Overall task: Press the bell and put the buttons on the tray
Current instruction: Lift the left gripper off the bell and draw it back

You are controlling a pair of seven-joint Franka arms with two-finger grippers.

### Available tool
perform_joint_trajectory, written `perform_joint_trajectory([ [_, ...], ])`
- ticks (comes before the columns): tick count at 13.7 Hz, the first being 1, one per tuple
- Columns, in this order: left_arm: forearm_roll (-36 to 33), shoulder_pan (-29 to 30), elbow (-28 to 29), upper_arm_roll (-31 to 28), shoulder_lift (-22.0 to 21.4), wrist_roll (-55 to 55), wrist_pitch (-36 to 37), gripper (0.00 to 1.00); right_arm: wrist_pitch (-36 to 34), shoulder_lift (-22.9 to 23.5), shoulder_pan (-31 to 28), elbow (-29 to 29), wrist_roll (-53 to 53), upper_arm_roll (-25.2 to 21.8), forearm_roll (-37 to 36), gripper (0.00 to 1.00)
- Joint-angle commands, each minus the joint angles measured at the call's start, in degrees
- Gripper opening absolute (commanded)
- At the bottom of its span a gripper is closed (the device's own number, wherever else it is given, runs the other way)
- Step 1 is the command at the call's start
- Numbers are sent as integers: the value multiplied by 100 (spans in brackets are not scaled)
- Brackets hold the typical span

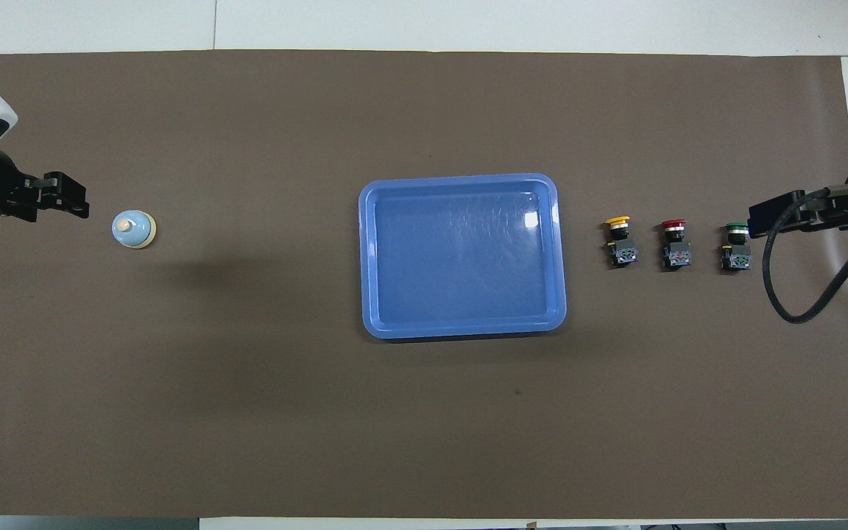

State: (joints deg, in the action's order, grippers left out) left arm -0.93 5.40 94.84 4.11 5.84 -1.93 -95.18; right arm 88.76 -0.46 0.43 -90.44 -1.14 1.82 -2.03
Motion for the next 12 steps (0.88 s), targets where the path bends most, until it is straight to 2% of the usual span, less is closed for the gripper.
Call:
perform_joint_trajectory([
  [1, -39, -65, 123, -33, -539, -9, 674, 100, -78, -77, -52, -44, 52, 55, -61, 100],
  [5, 75, -197, 184, -42, -707, 9, 764, 100, -87, -77, -104, -44, 52, 46, -61, 100],
  [7, 75, -627, 149, -330, -707, 26, 825, 100, -87, -77, -131, -44, 52, 38, -61, 100],
  [10, 75, -663, 97, -393, -690, -17, 887, 100, -8, -77, -270, -88, -157, 37, -61, 100],
  [12, 75, -663, -131, -393, -620, -26, 974, 100, 193, -103, -429, -167, -387, 37, -8, 100],
])
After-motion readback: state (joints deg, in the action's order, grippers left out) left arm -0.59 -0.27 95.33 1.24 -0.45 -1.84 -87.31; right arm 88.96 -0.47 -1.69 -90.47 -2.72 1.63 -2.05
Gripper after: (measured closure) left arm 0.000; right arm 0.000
